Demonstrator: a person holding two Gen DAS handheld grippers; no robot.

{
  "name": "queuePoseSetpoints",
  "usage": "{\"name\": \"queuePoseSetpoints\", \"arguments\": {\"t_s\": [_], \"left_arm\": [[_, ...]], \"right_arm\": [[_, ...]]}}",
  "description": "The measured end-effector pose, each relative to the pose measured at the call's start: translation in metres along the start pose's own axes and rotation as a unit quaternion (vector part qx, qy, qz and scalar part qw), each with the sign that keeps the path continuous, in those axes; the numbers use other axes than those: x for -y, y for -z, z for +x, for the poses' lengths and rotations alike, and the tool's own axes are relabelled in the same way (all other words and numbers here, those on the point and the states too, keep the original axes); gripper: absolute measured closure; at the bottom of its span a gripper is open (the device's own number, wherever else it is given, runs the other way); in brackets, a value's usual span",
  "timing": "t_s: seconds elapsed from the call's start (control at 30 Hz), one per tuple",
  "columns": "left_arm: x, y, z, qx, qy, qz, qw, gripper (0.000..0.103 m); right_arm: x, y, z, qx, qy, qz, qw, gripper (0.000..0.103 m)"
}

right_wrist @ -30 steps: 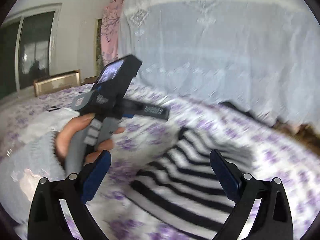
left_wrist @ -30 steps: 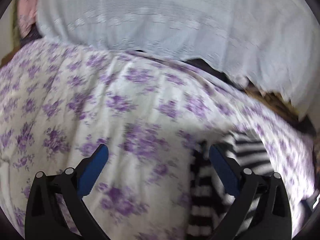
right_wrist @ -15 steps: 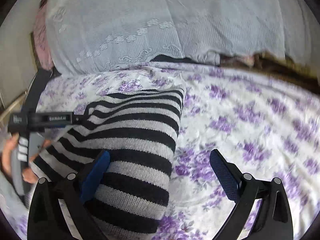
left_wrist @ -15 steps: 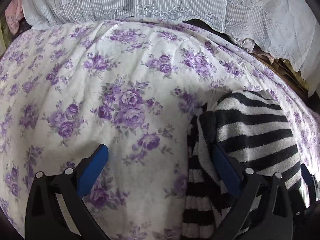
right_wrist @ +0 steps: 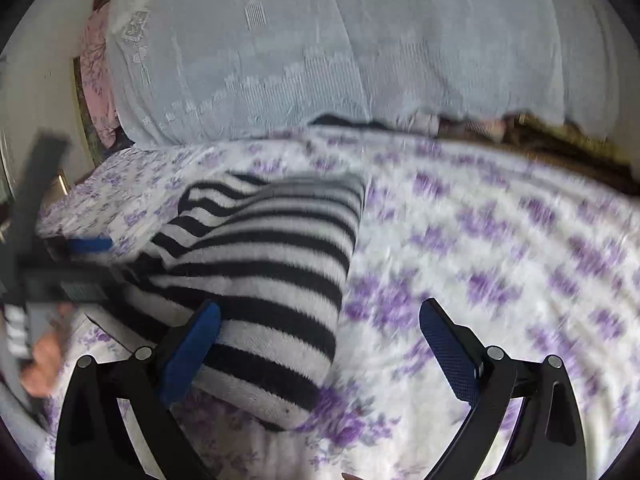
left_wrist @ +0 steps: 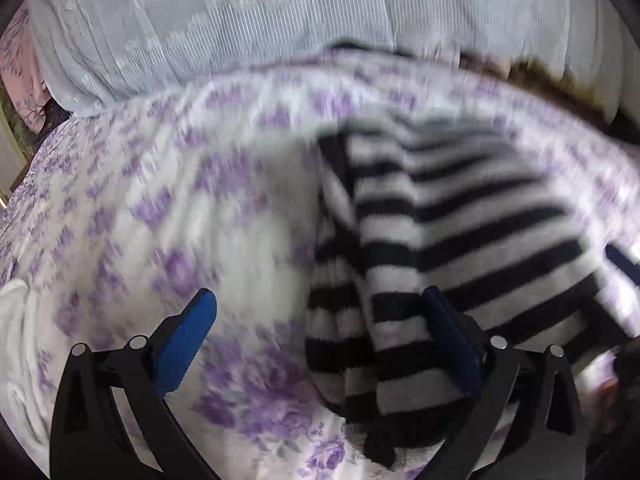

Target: Fold small clothes

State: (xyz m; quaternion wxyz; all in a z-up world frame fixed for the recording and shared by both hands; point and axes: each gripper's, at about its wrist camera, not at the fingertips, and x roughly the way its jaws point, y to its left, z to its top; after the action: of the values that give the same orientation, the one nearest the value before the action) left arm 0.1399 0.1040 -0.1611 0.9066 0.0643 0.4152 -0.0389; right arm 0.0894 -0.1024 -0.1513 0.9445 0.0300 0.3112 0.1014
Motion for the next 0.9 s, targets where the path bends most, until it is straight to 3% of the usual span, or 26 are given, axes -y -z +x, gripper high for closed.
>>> {"name": "queuePoseSetpoints", "arguments": {"t_s": [0.17, 0.3, 0.43, 0.6, 0.73, 0.8, 0.9], "left_arm": [[0.010, 0.005, -0.010, 0.022, -0.042, 0.018, 0.9987, 0.004], [0.018, 0.007, -0.027, 0.048, -0.073, 0.029, 0.9957, 0.005], [0.018, -0.003, -0.040, 0.077, -0.071, 0.024, 0.9942, 0.005], [0.014, -0.024, -0.041, 0.089, -0.071, 0.012, 0.9934, 0.005], [0.015, -0.032, -0.021, 0.071, -0.078, 0.011, 0.9943, 0.005], [0.017, -0.030, -0.002, 0.047, -0.084, 0.018, 0.9952, 0.004], [0.012, -0.027, 0.009, 0.036, -0.066, 0.009, 0.9971, 0.004]], "right_arm": [[0.006, 0.002, 0.002, -0.007, -0.019, 0.020, 1.000, 0.003], [0.000, -0.008, -0.010, 0.017, -0.006, 0.005, 1.000, 0.003], [-0.004, -0.033, -0.013, 0.047, 0.008, -0.011, 0.999, 0.003], [0.001, -0.068, 0.007, 0.049, 0.019, -0.013, 0.999, 0.003], [0.007, -0.072, 0.028, 0.040, 0.040, -0.012, 0.998, 0.003], [0.013, -0.061, 0.051, 0.005, 0.053, -0.010, 0.999, 0.003], [0.025, -0.052, 0.064, -0.006, 0.030, 0.012, 0.999, 0.003]]}}
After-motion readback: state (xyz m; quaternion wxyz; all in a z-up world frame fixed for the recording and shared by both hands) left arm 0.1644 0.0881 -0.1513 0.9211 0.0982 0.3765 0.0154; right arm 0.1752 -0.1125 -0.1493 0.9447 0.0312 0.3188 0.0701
